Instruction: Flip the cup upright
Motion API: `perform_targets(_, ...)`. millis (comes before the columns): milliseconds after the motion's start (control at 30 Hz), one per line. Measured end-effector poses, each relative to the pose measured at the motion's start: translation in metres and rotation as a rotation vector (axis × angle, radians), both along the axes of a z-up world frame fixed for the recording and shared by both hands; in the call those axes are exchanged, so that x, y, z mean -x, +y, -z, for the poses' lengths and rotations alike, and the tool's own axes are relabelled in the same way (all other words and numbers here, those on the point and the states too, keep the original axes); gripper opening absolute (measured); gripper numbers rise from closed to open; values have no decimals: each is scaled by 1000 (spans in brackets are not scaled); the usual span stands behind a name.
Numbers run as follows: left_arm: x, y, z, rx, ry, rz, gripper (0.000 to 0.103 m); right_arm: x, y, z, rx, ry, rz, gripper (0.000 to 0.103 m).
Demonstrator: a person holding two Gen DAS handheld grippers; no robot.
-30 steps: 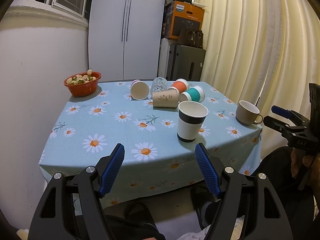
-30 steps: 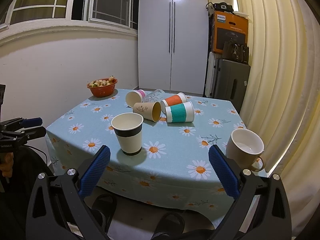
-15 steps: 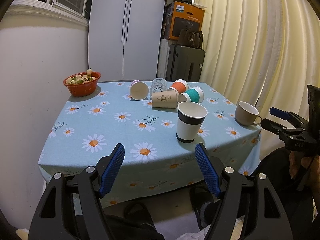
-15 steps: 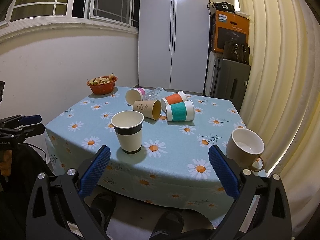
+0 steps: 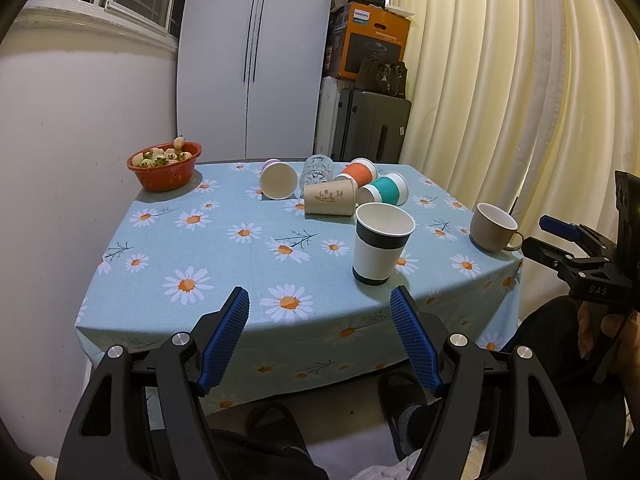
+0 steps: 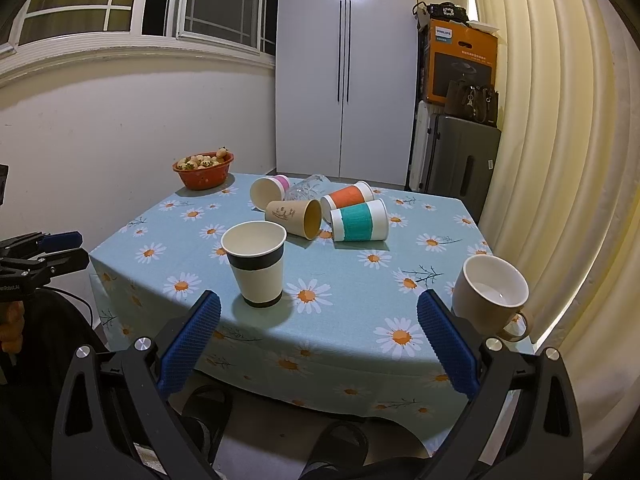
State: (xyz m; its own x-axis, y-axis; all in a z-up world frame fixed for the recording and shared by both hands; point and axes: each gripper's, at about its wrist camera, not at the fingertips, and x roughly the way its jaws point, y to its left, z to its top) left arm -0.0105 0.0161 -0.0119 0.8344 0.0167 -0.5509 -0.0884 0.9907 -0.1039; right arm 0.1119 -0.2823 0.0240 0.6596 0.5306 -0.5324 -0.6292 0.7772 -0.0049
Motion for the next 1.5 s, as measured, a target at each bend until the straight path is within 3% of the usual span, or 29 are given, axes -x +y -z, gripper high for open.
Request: perform_targets(1500, 1, -2, 1, 1, 1, 0, 71, -2, 0, 0, 7, 5, 2, 98)
